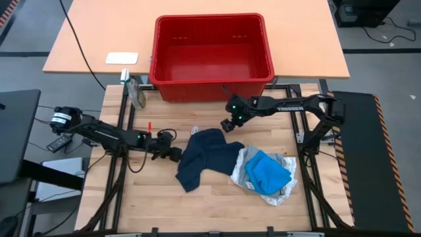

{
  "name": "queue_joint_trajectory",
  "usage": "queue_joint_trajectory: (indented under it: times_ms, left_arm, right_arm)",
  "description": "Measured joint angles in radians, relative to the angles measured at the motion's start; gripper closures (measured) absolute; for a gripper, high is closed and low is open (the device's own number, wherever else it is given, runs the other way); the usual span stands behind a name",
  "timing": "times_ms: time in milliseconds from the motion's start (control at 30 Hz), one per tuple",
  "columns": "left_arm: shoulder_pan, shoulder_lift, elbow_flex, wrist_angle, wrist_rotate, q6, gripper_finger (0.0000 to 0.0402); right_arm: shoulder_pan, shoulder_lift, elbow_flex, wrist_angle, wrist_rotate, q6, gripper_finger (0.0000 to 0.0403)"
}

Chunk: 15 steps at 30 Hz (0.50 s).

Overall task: Fold laundry
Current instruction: Fold the blue shorts on the table

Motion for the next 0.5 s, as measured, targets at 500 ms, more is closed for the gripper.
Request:
queue_joint_trajectory:
  times_ms: [500]
  left_arm:
    - [0.001,-0.008,0.000,0.034,0.009,-0.061,0.0205]
  right_arm:
    - [0.006,0.058,0.000,0.037,-0.052,0.000,0.0164]
